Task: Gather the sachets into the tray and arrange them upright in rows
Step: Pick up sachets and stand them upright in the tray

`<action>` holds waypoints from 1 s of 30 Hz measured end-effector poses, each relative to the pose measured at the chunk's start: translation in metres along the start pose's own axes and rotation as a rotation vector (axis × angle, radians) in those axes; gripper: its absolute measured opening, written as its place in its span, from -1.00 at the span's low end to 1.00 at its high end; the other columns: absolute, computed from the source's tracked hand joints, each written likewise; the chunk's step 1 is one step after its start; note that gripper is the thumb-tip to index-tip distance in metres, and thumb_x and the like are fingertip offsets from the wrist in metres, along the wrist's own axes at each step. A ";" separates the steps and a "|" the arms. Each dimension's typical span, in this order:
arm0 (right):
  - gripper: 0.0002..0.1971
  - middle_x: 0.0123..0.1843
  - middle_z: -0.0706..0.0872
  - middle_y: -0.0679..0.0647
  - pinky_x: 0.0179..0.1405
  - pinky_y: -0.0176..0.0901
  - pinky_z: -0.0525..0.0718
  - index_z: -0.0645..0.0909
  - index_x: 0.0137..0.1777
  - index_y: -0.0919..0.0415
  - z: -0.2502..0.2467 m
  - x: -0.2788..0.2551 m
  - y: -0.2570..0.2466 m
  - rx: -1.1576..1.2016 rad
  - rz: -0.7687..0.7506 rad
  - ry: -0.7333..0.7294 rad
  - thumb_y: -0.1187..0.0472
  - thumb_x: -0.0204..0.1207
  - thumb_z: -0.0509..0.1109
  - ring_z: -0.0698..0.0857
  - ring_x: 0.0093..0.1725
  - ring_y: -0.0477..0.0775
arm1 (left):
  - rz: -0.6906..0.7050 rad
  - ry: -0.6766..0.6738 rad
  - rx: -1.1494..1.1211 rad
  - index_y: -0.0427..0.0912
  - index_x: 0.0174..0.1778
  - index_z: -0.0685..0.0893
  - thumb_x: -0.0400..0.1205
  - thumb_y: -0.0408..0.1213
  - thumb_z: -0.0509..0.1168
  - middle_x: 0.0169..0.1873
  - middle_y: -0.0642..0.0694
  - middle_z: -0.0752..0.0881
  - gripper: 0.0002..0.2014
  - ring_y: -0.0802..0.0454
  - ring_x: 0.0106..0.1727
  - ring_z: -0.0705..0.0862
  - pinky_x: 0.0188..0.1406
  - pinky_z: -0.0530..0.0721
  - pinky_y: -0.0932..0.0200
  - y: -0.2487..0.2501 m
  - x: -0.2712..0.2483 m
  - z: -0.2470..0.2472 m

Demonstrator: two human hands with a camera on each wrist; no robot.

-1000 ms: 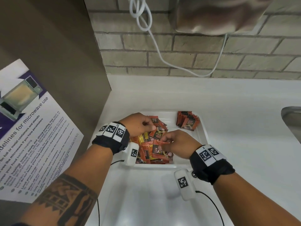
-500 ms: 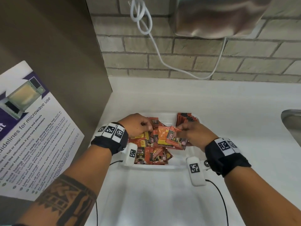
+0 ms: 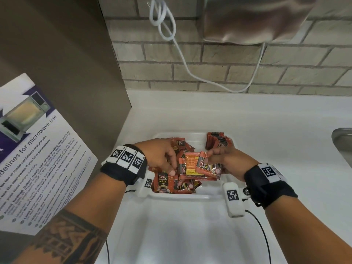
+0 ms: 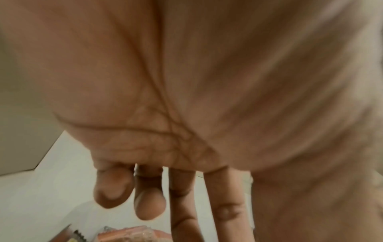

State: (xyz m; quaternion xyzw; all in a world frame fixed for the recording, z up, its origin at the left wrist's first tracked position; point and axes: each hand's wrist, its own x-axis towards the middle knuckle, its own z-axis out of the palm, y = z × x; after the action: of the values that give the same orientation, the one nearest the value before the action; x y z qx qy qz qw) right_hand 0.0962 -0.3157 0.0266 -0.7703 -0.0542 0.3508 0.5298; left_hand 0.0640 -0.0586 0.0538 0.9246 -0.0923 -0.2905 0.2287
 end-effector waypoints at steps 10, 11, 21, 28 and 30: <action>-0.93 -0.24 0.72 0.01 -0.24 -0.16 0.52 0.69 -0.16 0.13 -0.003 0.006 -0.002 0.079 -0.011 0.049 0.27 0.54 0.46 0.60 -0.24 -0.01 | 0.016 -0.035 0.036 0.01 -0.16 0.86 0.48 -0.11 0.60 -0.02 0.07 0.78 -0.90 0.13 0.03 0.70 -0.06 0.60 0.24 0.000 -0.004 -0.001; -0.94 -0.21 0.72 0.04 -0.24 -0.14 0.53 0.70 -0.15 0.14 -0.003 0.008 -0.002 0.099 -0.009 0.051 0.28 0.53 0.46 0.61 -0.23 0.01 | 0.019 -0.015 0.016 0.02 -0.16 0.85 0.48 -0.11 0.59 -0.03 0.10 0.79 -0.91 0.20 -0.03 0.69 -0.05 0.62 0.20 -0.001 -0.005 -0.005; -0.49 0.21 0.74 0.45 0.19 0.15 0.70 0.63 0.30 0.43 -0.010 0.012 -0.011 0.564 -0.059 -0.047 0.26 0.33 0.46 0.75 0.08 0.31 | -0.059 0.318 -0.337 -0.14 -0.18 0.68 0.60 -0.26 0.43 -0.28 -0.06 0.73 -0.92 0.00 -0.25 0.67 -0.17 0.63 0.00 -0.007 0.001 -0.031; -0.90 -0.10 0.79 0.17 -0.25 -0.16 0.75 0.69 0.01 0.23 0.002 0.016 -0.030 0.567 -0.105 0.000 0.27 0.56 0.37 0.74 -0.21 0.07 | -0.026 0.163 -1.338 -0.28 0.04 0.59 0.76 -0.30 0.10 -0.02 -0.37 0.69 -0.81 -0.29 -0.06 0.76 -0.16 0.85 -0.10 0.029 0.013 -0.009; -0.94 -0.19 0.76 0.13 -0.38 -0.24 0.65 0.67 -0.05 0.20 0.006 0.019 -0.030 0.521 -0.095 0.063 0.26 0.60 0.36 0.69 -0.31 0.01 | 0.018 0.108 -1.483 -0.34 0.11 0.66 0.74 -0.20 0.07 0.07 -0.44 0.72 -0.67 -0.41 0.08 0.76 0.01 0.82 -0.23 0.036 0.017 -0.005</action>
State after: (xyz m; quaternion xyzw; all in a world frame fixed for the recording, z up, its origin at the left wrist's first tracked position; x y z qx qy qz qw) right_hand 0.1156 -0.2890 0.0417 -0.6152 0.0184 0.3037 0.7273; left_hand 0.0794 -0.0934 0.0658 0.5396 0.1318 -0.2285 0.7995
